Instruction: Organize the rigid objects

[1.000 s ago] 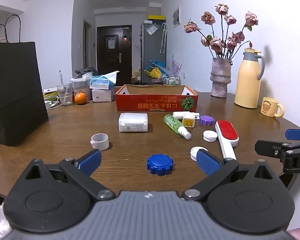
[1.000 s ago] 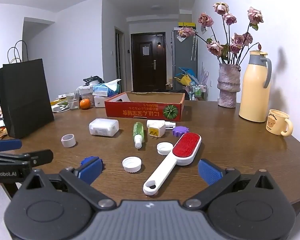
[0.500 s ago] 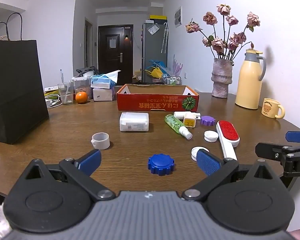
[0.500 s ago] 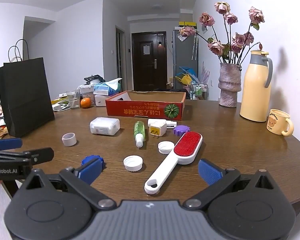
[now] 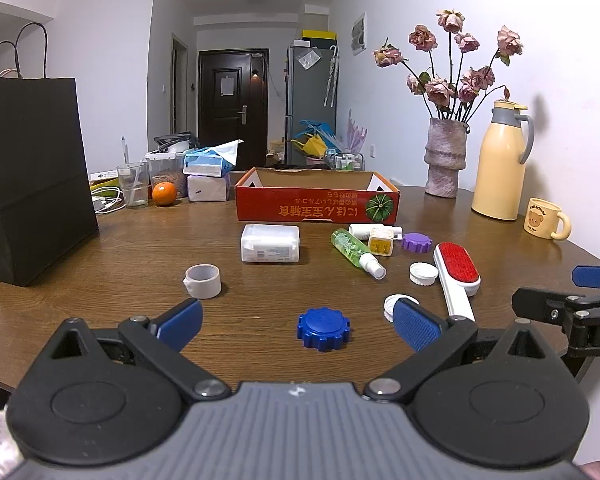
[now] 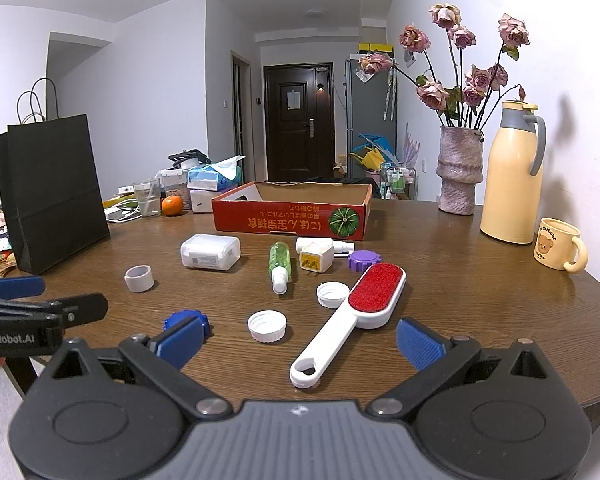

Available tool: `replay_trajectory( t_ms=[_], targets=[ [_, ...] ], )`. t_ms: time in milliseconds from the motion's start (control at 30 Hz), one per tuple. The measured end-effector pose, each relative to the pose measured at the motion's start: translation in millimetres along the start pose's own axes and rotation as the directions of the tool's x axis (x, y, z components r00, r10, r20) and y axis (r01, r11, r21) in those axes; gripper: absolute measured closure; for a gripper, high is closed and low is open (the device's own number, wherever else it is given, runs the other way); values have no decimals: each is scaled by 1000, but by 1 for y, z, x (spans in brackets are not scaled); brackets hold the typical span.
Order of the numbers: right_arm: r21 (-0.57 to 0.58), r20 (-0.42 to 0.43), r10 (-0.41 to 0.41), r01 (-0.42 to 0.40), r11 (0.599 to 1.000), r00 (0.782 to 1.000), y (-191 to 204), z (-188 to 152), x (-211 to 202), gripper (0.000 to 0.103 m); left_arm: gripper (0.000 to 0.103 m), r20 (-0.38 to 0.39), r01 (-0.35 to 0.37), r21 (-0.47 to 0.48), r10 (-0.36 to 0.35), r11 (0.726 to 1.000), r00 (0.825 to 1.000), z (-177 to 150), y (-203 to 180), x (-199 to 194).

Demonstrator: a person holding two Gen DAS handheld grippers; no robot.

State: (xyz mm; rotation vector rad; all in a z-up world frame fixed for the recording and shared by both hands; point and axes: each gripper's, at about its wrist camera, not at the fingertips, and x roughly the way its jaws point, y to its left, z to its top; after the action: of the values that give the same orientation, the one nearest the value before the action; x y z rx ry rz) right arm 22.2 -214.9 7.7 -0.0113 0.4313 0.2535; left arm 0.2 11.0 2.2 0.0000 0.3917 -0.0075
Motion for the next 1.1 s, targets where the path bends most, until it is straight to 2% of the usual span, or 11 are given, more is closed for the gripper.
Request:
replay_trajectory(
  t_ms=[1100],
  targets=[
    [-4, -2, -1, 1, 1000, 1000, 1, 0, 1, 0, 0, 5, 1, -4, -1, 1000, 1000, 2, 2, 0]
  ],
)
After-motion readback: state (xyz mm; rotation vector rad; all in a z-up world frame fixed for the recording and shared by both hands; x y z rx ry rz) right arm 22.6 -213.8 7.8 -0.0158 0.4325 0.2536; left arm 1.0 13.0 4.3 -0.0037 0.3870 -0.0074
